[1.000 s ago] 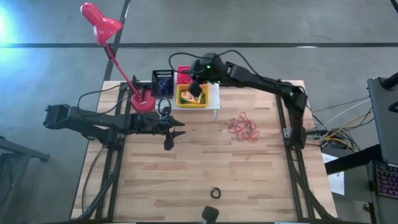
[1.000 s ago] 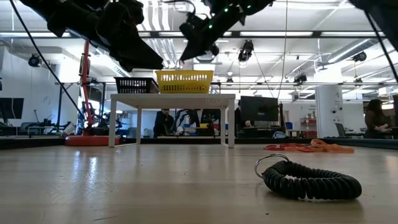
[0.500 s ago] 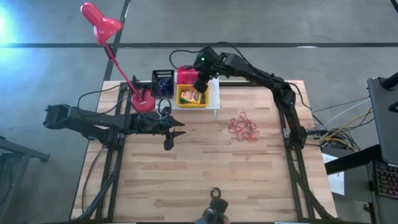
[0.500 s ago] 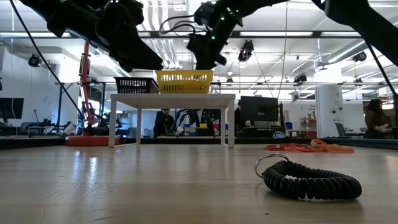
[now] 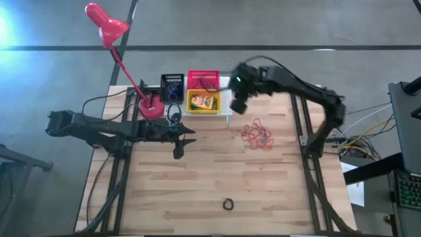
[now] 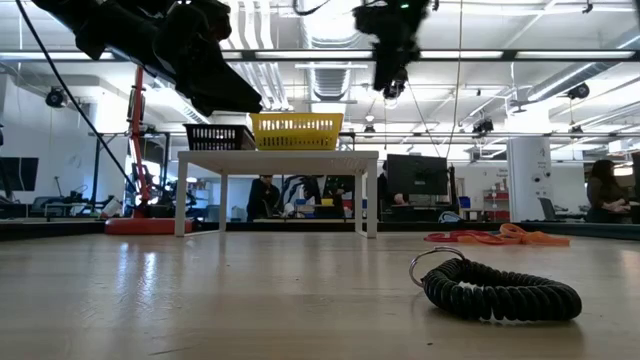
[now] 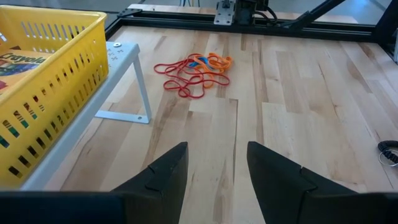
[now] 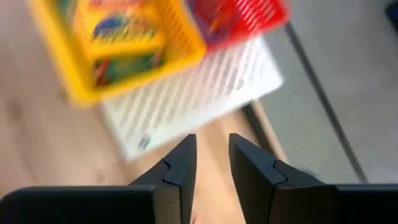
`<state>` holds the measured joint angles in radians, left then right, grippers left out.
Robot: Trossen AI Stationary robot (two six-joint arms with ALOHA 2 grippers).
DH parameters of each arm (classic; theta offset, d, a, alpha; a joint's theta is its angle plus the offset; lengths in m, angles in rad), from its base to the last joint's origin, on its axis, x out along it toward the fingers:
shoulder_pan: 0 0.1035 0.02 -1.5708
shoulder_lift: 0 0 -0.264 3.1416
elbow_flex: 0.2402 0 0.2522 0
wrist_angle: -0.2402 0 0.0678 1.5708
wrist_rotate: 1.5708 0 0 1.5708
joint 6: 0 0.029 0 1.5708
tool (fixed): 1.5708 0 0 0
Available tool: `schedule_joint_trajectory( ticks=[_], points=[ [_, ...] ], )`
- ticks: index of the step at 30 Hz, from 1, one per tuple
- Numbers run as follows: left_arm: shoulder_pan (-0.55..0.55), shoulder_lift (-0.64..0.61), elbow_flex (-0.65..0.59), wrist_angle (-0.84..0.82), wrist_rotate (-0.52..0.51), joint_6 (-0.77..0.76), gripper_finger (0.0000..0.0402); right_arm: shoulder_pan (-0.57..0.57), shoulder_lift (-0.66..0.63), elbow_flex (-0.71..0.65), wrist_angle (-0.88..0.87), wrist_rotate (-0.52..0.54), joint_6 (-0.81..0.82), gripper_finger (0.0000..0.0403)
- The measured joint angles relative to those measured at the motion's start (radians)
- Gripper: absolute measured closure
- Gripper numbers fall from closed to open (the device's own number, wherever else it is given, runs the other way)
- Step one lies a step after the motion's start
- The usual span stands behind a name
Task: Pick & Place Office Desk Supplies
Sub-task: Put the red rubber band into the red bin on the shelf
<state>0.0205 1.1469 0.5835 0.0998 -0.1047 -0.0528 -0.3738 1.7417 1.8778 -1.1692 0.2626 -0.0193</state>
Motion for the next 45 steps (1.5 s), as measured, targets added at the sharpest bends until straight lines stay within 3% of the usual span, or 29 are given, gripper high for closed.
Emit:
schedule_joint_trajectory(
  ticks=[11,17,21,28,37,45],
  points=[
    [0.0,0.0,0.0,0.0,0.0,0.0,0.0231,0.088,-0.392,-0.74,0.25,0.003,0.357,0.0339],
    [0.0,0.0,0.0,0.0,0.0,0.0,0.0231,0.06,-0.483,-0.998,0.515,0.103,0.395,0.0335],
    [0.0,0.0,0.0,0.0,0.0,0.0,0.0231,0.035,-0.504,-1.072,0.537,0.085,0.461,0.0329],
    [0.0,0.0,0.0,0.0,0.0,0.0,0.0231,0.026,-0.467,-1.169,0.551,-0.104,0.59,0.0301],
    [0.0,0.0,0.0,0.0,0.0,0.0,0.0231,-0.047,-0.353,-1.232,0.7,-0.051,0.643,0.0237],
    [0.0,0.0,0.0,0.0,0.0,0.0,0.0231,-0.121,-0.228,-1.194,0.74,-0.051,0.589,0.0244]
  ],
)
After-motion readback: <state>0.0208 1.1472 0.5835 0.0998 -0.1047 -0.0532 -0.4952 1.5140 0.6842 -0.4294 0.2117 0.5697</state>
